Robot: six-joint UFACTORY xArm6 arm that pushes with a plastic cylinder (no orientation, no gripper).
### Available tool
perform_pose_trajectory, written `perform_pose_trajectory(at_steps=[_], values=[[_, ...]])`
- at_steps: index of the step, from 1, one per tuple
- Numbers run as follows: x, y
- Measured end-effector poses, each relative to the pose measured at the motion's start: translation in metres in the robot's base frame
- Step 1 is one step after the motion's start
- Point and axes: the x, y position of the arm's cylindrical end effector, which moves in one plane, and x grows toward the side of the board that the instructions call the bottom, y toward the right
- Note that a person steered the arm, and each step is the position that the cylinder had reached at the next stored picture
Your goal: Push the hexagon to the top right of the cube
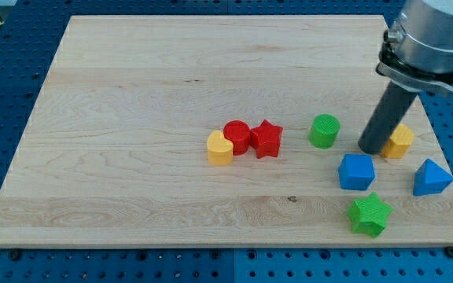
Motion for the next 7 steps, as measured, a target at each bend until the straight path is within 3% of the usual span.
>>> perform_pose_trajectory(at_steps=[2, 4, 7], values=[[-0.054, -0.001], [-0.026, 0.086], [-0.008, 0.068]])
